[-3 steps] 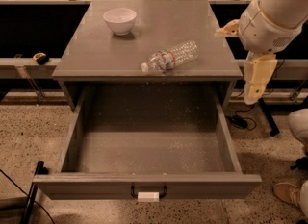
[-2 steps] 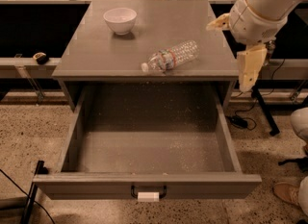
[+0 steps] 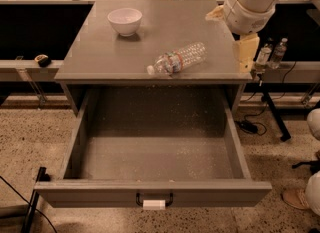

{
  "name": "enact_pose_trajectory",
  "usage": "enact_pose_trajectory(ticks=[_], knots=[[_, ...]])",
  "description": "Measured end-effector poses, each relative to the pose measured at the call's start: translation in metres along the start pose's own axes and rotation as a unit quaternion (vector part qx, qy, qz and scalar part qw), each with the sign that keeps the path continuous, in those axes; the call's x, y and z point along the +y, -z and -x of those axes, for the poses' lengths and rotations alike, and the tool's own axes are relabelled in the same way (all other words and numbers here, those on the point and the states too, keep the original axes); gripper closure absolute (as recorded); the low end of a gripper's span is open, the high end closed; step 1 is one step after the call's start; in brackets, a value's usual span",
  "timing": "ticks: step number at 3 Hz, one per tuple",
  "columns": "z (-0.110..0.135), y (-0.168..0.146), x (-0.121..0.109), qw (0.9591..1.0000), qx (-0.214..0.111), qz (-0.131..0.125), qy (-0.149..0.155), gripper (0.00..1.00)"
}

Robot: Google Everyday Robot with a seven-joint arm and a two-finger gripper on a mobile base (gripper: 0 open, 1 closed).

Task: Place water bottle into top drawer

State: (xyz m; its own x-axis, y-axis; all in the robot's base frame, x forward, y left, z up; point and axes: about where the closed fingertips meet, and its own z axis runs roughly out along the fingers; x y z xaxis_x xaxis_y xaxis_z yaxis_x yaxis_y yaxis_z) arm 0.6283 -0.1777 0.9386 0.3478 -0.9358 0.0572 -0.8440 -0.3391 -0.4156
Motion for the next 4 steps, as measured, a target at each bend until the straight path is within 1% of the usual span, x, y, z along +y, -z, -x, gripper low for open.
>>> enact_pose_trajectory(ticks=[1,2,3,4], knots=[[-0.004,-0.023,-0.020,0.9999,-0.017,0.000,0.000,0.00],[0.004,-0.043,-0.036,0.9989,-0.048,0.000,0.002,0.00],[0.020,-0.067,-0.048,0.9974,-0.070,0.007,0.010,0.05],[0.035,-0.089,-0.055,0.9958,-0.088,0.017,0.017,0.08]])
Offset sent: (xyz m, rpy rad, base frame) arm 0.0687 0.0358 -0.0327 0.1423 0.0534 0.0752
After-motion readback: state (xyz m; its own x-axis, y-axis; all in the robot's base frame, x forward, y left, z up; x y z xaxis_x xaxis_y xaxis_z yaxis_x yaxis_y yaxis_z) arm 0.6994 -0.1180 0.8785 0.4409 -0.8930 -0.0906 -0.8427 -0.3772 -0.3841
